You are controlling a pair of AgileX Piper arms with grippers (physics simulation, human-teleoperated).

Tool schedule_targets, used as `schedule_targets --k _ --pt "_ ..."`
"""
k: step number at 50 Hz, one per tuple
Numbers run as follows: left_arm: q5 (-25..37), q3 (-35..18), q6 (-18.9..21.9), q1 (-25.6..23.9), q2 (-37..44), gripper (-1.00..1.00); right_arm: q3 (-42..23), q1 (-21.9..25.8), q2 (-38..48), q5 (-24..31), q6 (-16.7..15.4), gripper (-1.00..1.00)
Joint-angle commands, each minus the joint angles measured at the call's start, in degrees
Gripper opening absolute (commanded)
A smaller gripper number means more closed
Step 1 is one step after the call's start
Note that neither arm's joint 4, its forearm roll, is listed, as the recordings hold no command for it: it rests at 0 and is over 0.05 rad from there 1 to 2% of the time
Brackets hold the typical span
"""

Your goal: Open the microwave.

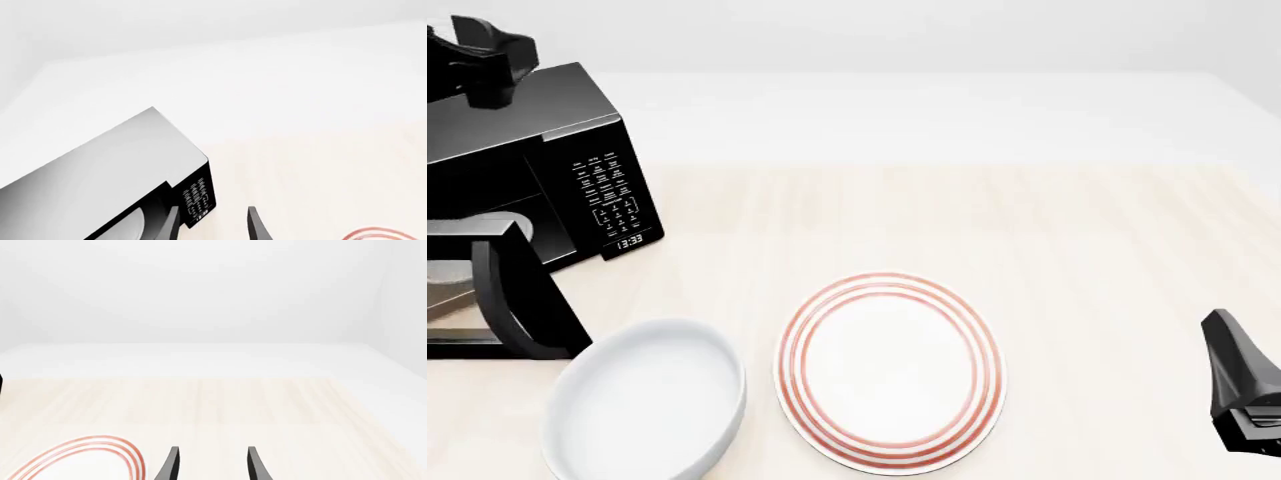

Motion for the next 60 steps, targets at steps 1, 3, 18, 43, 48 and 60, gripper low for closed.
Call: schedule_targets --k 1,3,18,43,48,60 --pt "2.09 -0.99 -0.65 0.43 2.7 1.0 0.0 0.01 0.0 0.0 0.0 1.0" --pt "2.62 -1.35 -0.29 0.85 2.84 1.0 0.0 0.0 0.0 0.01 0.0 1.0" --pt "5.78 -2.26 1.59 0.42 6.52 1.0 0.0 -0.01 0.0 0.0 0.0 1.0" --pt "7.71 -1.51 0.49 2.55 10.62 1.0 0.0 0.02 0.0 0.01 0.0 1.0" --pt "7.78 -2.29 0.69 2.72 12.23 1.0 0.0 0.0 0.0 0.0 0.0 1.0" --pt "7.52 -3.08 0.85 4.86 14.92 1.0 0.0 0.0 0.0 0.02 0.0 1.0"
